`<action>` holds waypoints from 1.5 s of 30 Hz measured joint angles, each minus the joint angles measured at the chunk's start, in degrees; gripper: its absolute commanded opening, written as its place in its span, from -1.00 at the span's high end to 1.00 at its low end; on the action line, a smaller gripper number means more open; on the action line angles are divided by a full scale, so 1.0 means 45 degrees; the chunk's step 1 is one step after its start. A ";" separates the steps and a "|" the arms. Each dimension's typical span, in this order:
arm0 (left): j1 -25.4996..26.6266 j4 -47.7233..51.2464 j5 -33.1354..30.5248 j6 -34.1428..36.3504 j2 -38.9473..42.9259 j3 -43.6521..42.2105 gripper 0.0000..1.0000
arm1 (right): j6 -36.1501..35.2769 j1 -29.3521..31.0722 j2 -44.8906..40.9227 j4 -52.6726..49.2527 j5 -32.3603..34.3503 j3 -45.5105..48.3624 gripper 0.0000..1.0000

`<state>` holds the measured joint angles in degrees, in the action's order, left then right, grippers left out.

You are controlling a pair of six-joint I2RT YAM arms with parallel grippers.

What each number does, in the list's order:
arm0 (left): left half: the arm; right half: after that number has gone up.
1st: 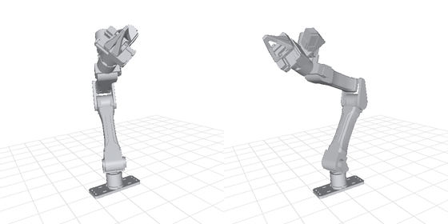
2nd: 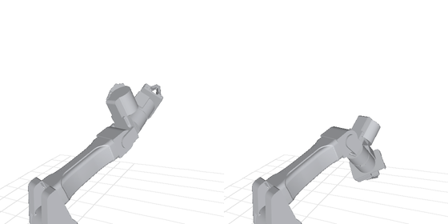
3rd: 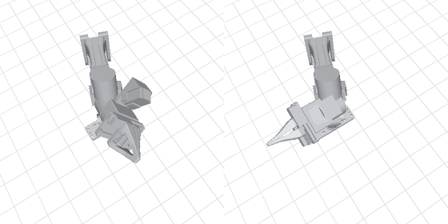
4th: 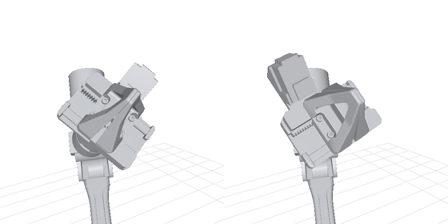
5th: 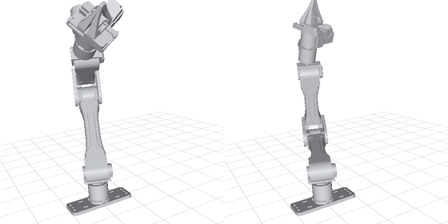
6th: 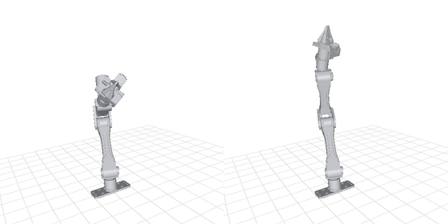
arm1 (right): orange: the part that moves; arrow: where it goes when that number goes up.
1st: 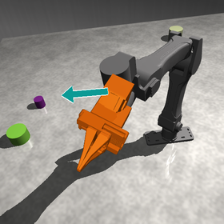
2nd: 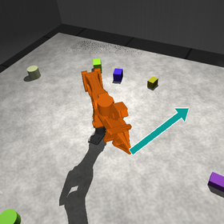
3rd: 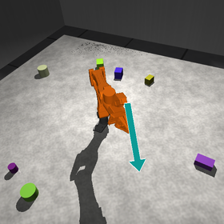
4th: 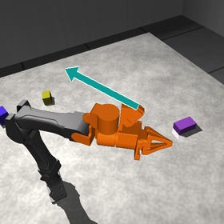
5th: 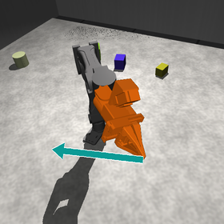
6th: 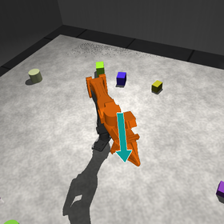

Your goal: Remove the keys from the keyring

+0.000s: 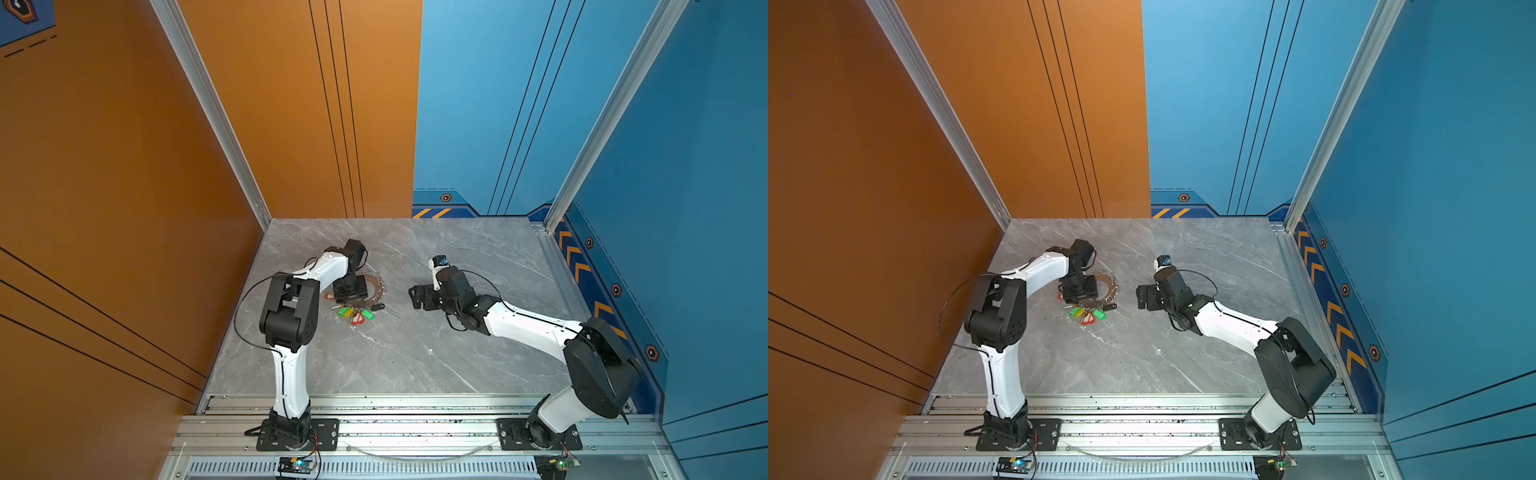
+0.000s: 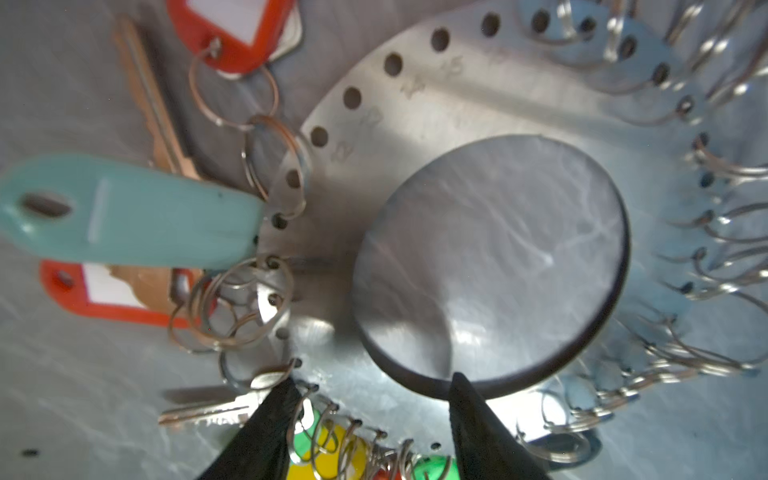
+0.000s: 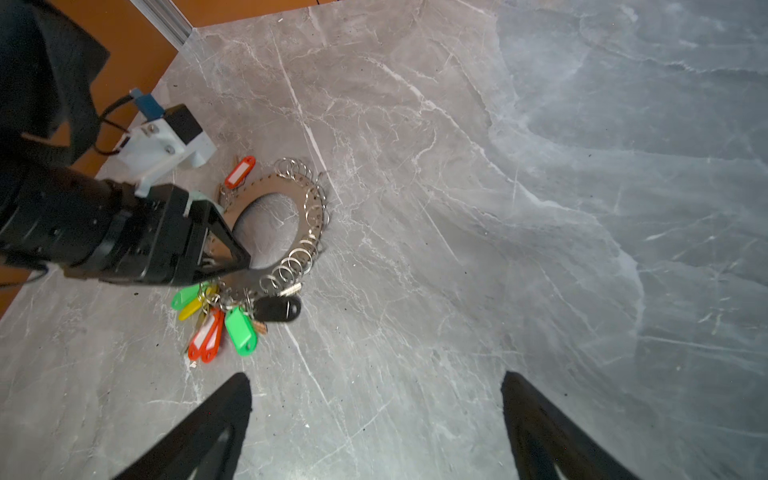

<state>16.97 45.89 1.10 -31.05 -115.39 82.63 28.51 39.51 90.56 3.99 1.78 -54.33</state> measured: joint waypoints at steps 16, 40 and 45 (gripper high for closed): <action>0.0345 0.0588 0.1622 0.0869 0.2147 0.0461 -0.44 | 0.1919 0.0563 0.0612 0.0058 -0.1734 0.0029 -0.58; -0.1365 0.0719 0.2618 0.5756 -0.1817 0.3541 -0.34 | 0.4571 0.0685 0.3609 0.2259 -0.3405 -0.0248 -0.19; -0.1370 0.0738 0.2759 0.5848 -0.1817 0.3079 -0.35 | 0.4692 0.0685 0.4046 0.2370 -0.3764 -0.0602 -0.17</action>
<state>10.81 49.21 13.52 -4.73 -123.57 96.49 49.63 42.59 108.77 14.66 -15.16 -57.04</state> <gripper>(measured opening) 0.674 0.591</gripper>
